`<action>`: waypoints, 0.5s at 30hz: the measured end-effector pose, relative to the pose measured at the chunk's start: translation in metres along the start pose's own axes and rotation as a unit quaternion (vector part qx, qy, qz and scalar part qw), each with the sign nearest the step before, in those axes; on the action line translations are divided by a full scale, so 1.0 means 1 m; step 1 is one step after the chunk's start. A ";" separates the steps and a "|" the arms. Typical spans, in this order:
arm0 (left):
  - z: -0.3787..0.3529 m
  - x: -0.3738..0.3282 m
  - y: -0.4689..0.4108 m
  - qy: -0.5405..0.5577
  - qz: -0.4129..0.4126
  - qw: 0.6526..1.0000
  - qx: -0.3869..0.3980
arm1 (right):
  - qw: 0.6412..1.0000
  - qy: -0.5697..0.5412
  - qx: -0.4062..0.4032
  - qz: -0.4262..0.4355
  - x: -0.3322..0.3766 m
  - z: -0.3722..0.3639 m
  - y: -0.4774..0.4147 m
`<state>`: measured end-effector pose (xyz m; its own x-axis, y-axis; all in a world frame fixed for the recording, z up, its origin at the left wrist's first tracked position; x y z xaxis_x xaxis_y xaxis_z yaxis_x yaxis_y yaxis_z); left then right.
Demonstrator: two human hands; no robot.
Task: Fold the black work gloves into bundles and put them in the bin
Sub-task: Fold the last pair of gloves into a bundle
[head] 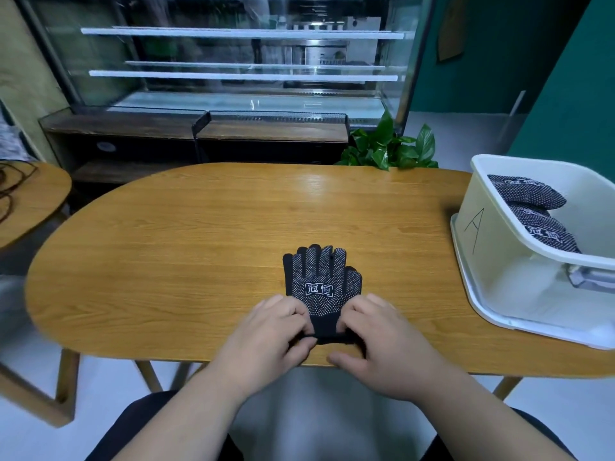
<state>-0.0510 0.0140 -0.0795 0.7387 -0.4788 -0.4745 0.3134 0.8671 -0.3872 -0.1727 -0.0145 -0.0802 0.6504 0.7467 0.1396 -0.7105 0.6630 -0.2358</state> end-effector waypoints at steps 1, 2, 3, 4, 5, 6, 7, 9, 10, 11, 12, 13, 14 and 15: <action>0.001 -0.003 0.001 0.002 -0.003 1.000 -0.001 | 1.000 0.011 0.011 -0.006 0.001 -0.001 0.001; 0.001 -0.006 0.002 0.006 -0.005 1.000 -0.001 | 1.000 0.013 0.019 -0.014 0.002 -0.003 0.003; 0.001 -0.009 0.003 0.012 0.000 1.000 0.005 | 0.999 0.015 0.024 -0.022 0.003 -0.005 0.006; 0.000 -0.010 0.004 0.022 0.006 1.000 0.010 | 0.999 0.023 0.024 -0.025 0.006 -0.006 0.009; 0.000 -0.010 0.005 0.033 0.015 0.999 0.017 | 0.999 0.040 0.020 -0.024 0.010 -0.007 0.013; 0.000 -0.011 0.006 0.046 0.023 0.998 0.022 | 0.998 0.060 0.010 -0.019 0.015 -0.006 0.016; 0.002 -0.014 0.007 0.057 0.033 0.997 0.026 | 0.997 0.073 -0.006 -0.014 0.021 -0.002 0.019; 0.011 -0.021 0.009 0.100 0.057 0.993 0.011 | 0.998 0.046 -0.039 -0.015 0.029 0.014 0.022; 0.023 -0.024 0.011 0.154 0.083 0.984 -0.020 | 0.998 0.003 -0.055 -0.024 0.033 0.029 0.021; 0.036 -0.024 0.012 0.235 0.117 0.963 -0.063 | 0.995 -0.064 -0.067 -0.045 0.034 0.048 0.019; 0.048 -0.025 0.014 0.331 0.137 0.928 -0.100 | 0.984 -0.148 -0.065 -0.074 0.034 0.067 0.017; 0.056 -0.029 0.013 0.425 0.140 0.887 -0.117 | 0.965 -0.237 -0.054 -0.101 0.034 0.084 0.013; 0.062 -0.032 0.011 0.493 0.136 0.852 -0.115 | 0.939 -0.319 -0.052 -0.115 0.036 0.103 0.010; 0.064 -0.037 0.010 0.539 0.137 0.826 -0.090 | 0.919 -0.372 -0.062 -0.119 0.038 0.125 0.007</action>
<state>-0.0370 0.0490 -0.0147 -0.2249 -0.1954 -0.9546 0.0575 0.9753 -0.2132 -0.1864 0.0257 0.0440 0.3876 0.4427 0.8086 -0.5052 0.8357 -0.2153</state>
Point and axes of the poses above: each hand's wrist, its own y-axis away from the middle knuckle, its own z-axis out of the back of the hand, x = y × z, the point moved 10 cm from there along -y, towards the middle knuckle, and after that the axes turned 10 degrees about y, right-handed, at the moved point
